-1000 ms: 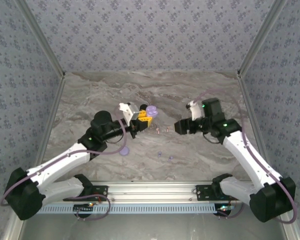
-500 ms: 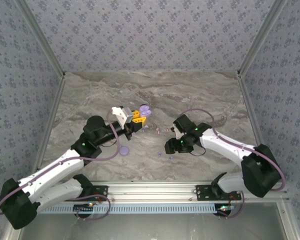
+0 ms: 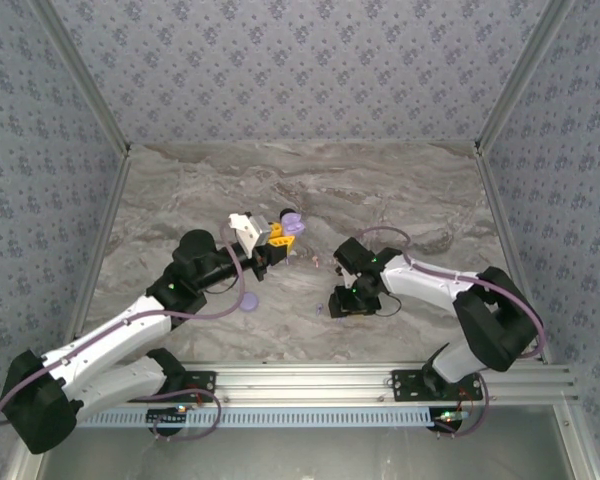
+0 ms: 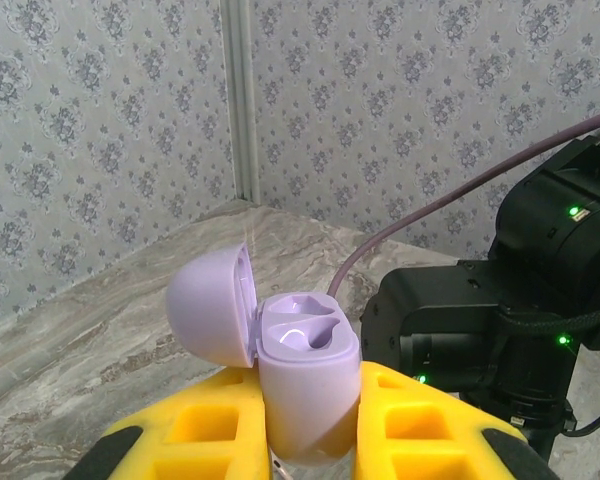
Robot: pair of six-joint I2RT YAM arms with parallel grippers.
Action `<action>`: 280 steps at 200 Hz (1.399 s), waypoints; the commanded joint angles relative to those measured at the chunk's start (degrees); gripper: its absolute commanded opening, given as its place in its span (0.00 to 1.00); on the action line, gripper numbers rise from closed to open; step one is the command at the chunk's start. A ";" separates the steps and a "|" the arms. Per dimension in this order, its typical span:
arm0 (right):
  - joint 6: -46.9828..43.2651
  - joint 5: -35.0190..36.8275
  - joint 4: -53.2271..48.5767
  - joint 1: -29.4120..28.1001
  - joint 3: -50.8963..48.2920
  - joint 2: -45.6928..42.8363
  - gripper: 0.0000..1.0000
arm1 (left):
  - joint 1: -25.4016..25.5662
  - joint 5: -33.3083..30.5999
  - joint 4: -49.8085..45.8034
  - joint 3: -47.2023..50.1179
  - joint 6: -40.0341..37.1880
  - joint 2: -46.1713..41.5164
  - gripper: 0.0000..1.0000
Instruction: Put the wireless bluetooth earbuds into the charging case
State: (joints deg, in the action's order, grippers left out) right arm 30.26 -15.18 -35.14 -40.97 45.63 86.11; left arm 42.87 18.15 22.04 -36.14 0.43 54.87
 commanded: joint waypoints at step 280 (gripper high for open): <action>-10.23 7.56 2.82 6.69 4.40 -22.11 0.23 | 0.28 0.72 1.86 -2.70 1.38 2.80 0.00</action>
State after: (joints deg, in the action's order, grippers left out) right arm 23.77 -7.64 -34.22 -37.67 48.58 71.35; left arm 42.87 17.23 20.34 -36.58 0.23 56.16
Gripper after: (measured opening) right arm 0.237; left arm 0.178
